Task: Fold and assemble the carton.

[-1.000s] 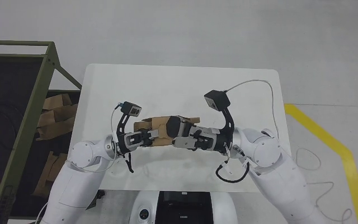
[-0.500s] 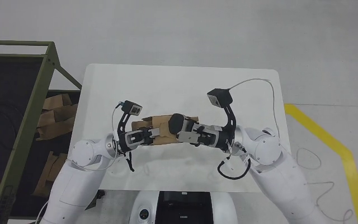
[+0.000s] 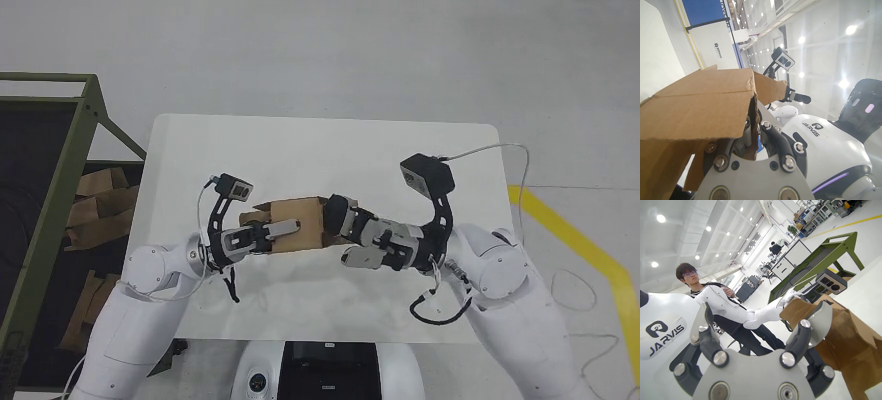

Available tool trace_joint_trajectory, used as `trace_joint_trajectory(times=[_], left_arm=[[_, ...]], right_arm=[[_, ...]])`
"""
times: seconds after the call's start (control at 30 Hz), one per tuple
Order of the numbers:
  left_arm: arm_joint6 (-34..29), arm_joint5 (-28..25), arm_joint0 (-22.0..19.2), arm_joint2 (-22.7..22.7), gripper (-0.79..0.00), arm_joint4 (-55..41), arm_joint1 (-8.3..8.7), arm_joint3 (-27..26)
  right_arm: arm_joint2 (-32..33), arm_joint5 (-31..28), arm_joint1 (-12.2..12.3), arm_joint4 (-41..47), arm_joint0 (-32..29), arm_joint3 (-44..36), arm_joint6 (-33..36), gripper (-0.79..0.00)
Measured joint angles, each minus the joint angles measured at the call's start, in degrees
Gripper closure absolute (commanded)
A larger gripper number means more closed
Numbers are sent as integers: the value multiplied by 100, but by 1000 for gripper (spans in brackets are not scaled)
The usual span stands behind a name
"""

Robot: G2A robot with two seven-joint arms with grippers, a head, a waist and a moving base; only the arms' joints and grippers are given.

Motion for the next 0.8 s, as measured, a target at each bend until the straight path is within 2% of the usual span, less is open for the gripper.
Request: trace_joint_trajectory(times=[0.33, 0.67, 0.8], left_arm=[[-318, 491, -259, 45, 0, -777, 1, 65], [-736, 1129, -595, 192, 0, -1741, -26, 312], [-936, 1360, -675, 219, 0, -1977, -29, 389]], right_arm=[[968, -79, 136, -192, -565, -475, -233, -785], [998, -55, 138, -201, -595, -492, -278, -785], [1058, -308, 157, -564, -638, -669, -263, -785]])
